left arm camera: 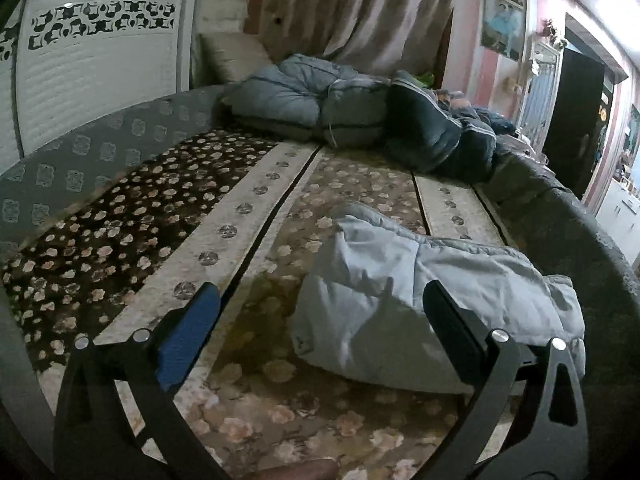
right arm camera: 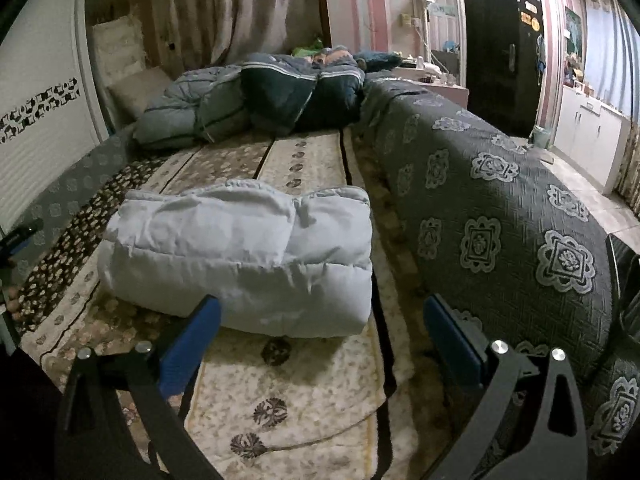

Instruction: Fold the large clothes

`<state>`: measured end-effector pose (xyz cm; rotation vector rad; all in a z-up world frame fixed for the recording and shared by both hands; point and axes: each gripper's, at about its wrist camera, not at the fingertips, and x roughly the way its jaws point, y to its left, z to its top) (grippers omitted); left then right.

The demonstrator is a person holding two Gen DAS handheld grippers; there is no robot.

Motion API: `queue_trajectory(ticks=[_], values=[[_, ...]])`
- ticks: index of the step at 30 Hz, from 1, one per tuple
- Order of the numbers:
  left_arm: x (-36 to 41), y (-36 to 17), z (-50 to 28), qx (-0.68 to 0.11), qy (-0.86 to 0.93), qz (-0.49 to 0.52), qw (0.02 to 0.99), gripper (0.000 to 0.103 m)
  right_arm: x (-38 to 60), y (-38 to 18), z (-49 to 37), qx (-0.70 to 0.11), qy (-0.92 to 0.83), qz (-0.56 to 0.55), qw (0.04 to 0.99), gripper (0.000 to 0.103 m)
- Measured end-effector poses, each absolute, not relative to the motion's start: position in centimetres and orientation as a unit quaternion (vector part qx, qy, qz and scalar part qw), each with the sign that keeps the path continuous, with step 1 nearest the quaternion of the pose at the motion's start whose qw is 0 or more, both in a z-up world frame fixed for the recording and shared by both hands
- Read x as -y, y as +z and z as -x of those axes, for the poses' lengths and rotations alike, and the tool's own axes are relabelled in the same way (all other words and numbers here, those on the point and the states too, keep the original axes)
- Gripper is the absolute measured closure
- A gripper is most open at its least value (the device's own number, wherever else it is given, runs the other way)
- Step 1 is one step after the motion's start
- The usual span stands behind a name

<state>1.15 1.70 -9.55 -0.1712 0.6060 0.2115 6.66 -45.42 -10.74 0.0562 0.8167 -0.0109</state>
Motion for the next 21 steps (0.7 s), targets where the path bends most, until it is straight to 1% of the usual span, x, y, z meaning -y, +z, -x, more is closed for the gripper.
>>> queue_trajectory(ticks=[5, 9, 13, 21], values=[[-0.6, -9.9, -1.4, -0.304, 0.098, 0.073, 0.945, 0.003, 45.8, -11.5, -6.4, -0.407, -0.008, -0.004, 0.913, 0.002], [-0.3, -9.8, -1.1, -0.309, 0.059, 0.087, 0.945, 0.003, 46.3, -11.6, -6.3, -0.41, -0.017, -0.011, 0.912, 0.002], [0.1, -10.0, -1.1, -0.314, 0.031, 0.079, 0.946, 0.003, 46.3, -11.8, -6.3, -0.412, -0.017, -0.005, 0.911, 0.002], [-0.6, -10.1, -0.6, -0.314, 0.027, 0.088, 0.945, 0.003, 46.4, -12.2, -6.2, -0.418, -0.019, -0.006, 0.908, 0.002]])
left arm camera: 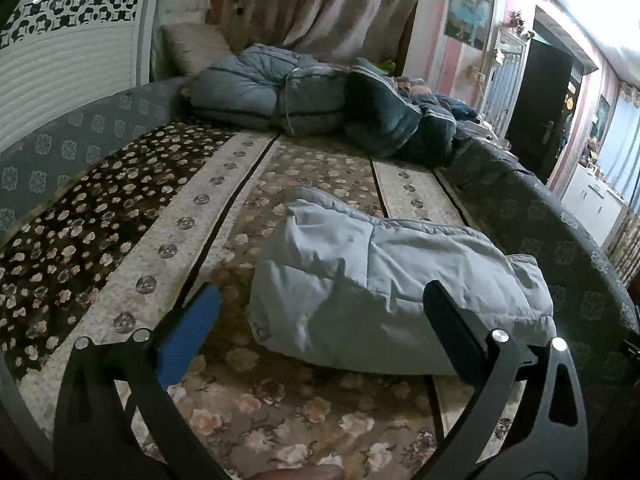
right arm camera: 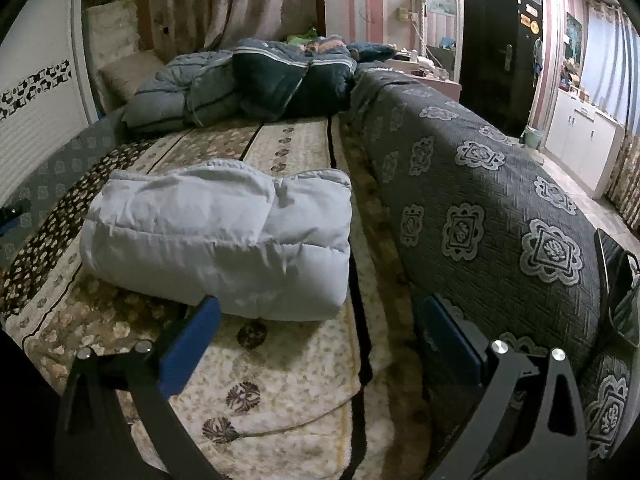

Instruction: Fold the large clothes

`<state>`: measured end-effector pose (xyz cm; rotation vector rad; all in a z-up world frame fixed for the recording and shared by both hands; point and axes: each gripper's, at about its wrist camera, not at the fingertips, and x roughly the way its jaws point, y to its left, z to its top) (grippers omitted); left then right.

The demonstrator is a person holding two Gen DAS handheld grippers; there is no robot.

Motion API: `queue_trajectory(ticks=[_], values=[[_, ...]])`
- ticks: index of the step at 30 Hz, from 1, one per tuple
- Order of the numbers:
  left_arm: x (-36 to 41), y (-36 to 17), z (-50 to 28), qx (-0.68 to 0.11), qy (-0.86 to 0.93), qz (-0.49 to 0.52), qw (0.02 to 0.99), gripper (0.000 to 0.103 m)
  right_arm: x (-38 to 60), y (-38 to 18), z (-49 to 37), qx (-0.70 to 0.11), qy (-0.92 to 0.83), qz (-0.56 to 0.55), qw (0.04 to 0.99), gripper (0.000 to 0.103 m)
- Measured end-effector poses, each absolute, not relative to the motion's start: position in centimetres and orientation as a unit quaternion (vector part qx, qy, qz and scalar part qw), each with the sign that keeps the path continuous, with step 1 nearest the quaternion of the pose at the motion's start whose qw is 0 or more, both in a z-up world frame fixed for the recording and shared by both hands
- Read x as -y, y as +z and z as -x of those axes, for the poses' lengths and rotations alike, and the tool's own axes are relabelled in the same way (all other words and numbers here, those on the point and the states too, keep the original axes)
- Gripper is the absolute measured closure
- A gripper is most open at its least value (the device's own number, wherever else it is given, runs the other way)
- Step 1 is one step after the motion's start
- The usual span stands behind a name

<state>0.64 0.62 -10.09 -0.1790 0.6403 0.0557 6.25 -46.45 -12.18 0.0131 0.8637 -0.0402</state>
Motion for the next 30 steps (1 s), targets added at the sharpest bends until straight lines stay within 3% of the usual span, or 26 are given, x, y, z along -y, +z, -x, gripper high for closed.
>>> queue_trajectory(ticks=[30], values=[[-0.6, -11.3, -1.6, -0.335, 0.043, 0.074, 0.939, 0.003, 46.0, -12.7, -6.3, -0.421, -0.038, -0.002, 0.906, 0.002]])
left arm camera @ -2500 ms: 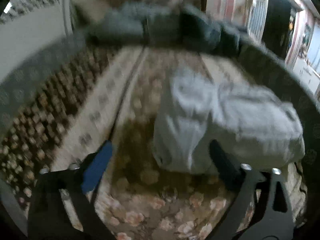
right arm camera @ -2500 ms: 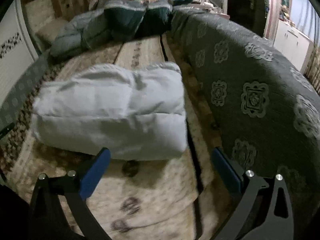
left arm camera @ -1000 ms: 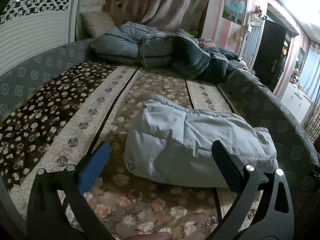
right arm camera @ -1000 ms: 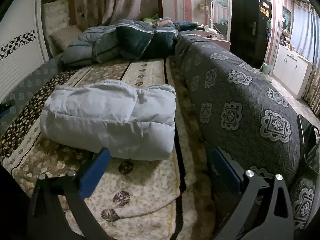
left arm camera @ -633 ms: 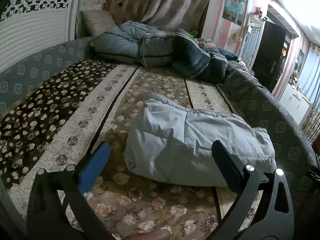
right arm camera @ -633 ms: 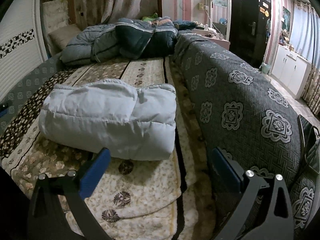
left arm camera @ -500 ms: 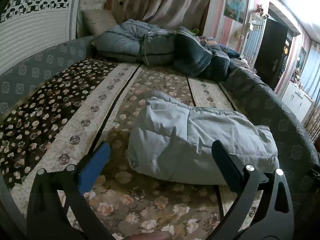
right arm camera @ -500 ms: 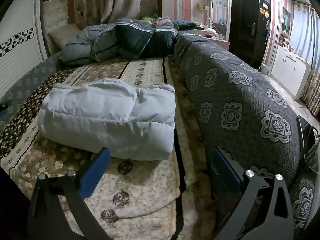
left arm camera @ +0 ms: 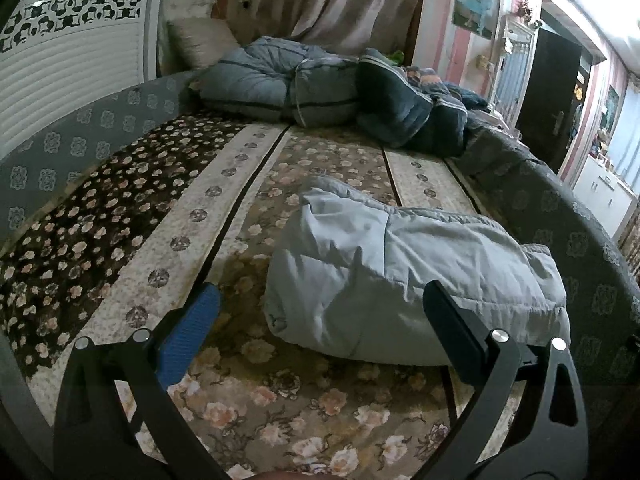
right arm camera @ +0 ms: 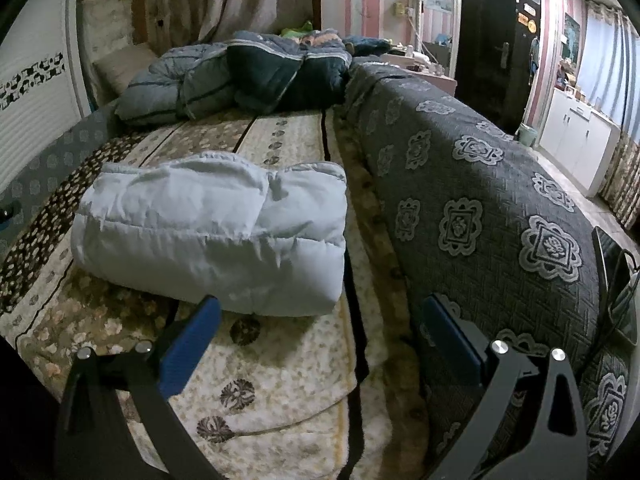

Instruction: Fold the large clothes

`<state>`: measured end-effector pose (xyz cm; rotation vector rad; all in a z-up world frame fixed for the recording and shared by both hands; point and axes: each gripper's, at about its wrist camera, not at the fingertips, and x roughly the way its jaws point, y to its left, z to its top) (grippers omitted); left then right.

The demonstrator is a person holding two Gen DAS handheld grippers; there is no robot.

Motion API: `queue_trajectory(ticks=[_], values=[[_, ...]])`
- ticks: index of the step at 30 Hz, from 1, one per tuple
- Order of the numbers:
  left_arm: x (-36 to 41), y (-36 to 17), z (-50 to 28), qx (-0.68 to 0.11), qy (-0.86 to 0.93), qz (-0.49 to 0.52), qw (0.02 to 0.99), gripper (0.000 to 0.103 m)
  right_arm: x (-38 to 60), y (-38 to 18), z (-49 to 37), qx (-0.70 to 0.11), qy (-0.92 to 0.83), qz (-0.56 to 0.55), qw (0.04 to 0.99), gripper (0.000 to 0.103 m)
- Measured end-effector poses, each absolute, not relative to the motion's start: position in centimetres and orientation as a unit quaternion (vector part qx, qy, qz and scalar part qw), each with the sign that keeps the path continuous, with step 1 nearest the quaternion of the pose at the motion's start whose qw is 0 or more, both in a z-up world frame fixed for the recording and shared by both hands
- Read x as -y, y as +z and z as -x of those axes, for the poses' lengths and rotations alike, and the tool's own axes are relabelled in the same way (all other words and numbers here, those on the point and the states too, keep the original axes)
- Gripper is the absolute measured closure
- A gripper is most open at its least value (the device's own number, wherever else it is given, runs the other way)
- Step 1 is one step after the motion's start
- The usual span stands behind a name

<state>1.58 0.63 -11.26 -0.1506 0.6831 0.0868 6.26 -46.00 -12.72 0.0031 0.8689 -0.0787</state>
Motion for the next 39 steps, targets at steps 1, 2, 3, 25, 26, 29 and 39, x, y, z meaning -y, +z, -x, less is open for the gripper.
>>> queue_trajectory(ticks=[1, 2, 3, 25, 26, 29, 39], values=[[-0.6, -11.4, -1.7, -0.338, 0.039, 0.072, 0.938, 0.003, 46.0, -12.7, -6.3, -0.42, -0.039, -0.003, 0.907, 0.002], [-0.6, -11.4, -1.7, -0.34, 0.039, 0.07, 0.937, 0.003, 46.0, -12.7, -6.2, -0.421, -0.039, -0.003, 0.906, 0.002], [-0.7, -11.5, -1.7, -0.34, 0.041, 0.069, 0.937, 0.003, 46.1, -12.7, -6.3, -0.421, -0.039, -0.002, 0.906, 0.002], [-1.6, -11.4, -1.4, -0.333, 0.032, 0.063, 0.94, 0.003, 44.3, -12.8, -7.4, -0.43, -0.041, 0.018, 0.902, 0.002], [-1.6, -11.4, -1.3, -0.332, 0.031, 0.063, 0.941, 0.003, 44.2, -12.8, -7.4, -0.429, -0.041, 0.019, 0.902, 0.002], [-1.8, -11.6, -1.4, -0.336, 0.028, 0.065, 0.939, 0.003, 44.3, -12.8, -7.5, -0.43, -0.041, 0.018, 0.902, 0.002], [-1.0, -9.9, -0.2, -0.286, -0.001, 0.063, 0.956, 0.003, 44.1, -13.0, -7.5, -0.435, -0.041, 0.022, 0.899, 0.002]])
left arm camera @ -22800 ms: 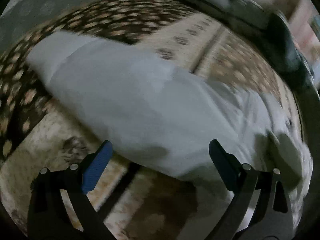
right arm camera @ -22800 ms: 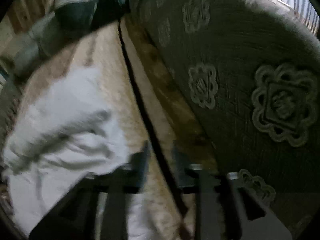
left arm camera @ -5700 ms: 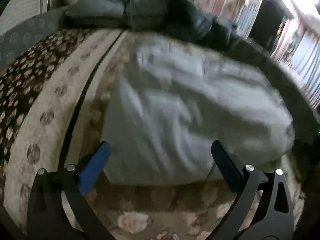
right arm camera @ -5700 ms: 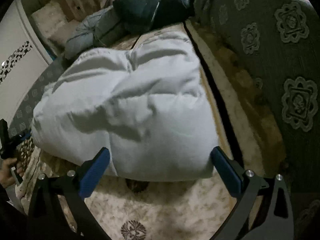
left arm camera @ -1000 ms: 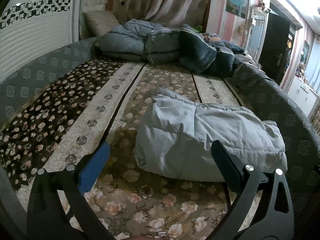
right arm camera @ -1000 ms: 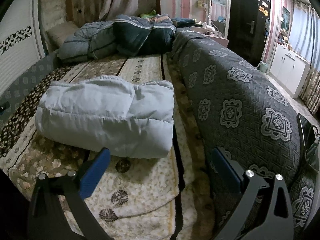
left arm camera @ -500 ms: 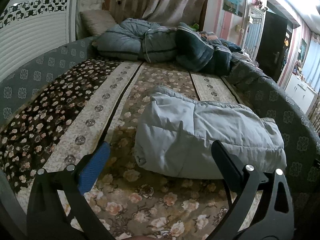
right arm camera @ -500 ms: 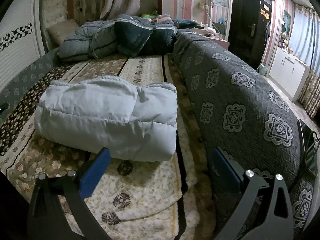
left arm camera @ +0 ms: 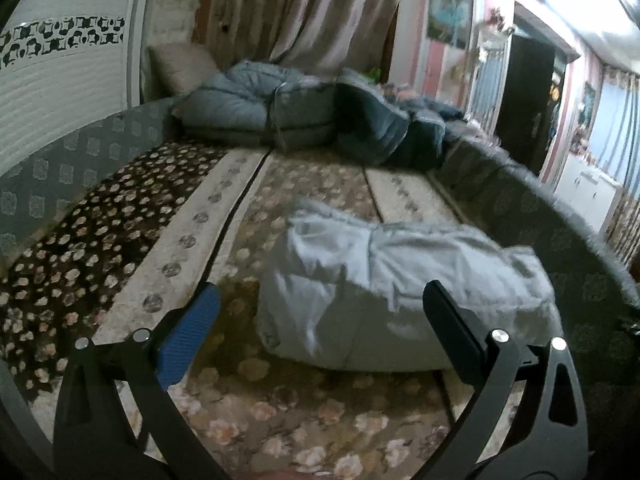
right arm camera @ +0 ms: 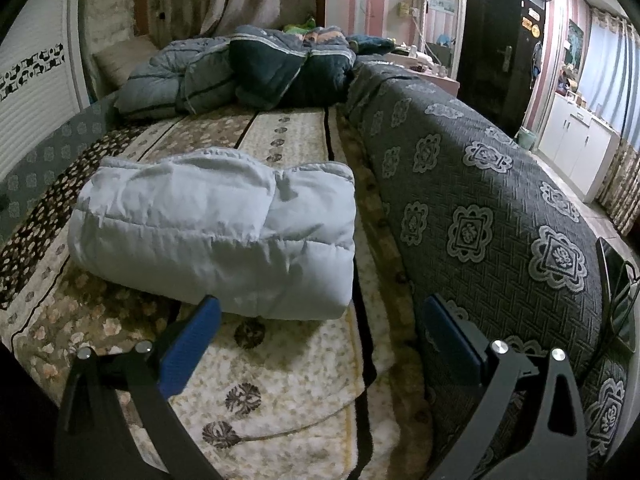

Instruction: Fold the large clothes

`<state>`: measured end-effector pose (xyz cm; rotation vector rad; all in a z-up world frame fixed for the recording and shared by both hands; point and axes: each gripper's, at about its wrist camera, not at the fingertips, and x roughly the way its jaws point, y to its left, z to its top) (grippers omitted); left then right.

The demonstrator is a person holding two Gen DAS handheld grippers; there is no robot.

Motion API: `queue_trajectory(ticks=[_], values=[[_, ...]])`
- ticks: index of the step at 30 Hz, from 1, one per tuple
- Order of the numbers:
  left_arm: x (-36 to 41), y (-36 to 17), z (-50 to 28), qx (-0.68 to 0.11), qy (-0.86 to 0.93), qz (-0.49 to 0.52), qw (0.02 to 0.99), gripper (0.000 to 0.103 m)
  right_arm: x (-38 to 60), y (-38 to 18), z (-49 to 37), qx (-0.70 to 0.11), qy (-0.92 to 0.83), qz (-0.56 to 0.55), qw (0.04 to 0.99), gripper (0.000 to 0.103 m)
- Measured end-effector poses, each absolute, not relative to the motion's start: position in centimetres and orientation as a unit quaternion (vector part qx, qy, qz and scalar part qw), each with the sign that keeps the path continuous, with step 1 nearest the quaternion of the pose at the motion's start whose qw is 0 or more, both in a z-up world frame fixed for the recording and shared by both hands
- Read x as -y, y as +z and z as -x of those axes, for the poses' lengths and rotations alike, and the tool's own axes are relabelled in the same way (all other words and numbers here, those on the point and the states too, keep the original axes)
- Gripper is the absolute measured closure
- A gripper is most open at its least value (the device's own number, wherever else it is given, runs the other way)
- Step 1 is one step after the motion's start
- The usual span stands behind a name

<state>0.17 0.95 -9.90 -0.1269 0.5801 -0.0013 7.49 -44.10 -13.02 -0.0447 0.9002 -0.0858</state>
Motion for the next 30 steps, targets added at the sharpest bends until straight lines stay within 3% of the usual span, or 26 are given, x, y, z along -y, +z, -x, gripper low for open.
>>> queue_trajectory(ticks=[30], values=[[-1.2, -10.7, -1.2, -0.314, 0.029, 0.064, 0.947, 0.003, 44.0, -13.0, -7.1, -0.434, -0.04, 0.02, 0.9, 0.002]])
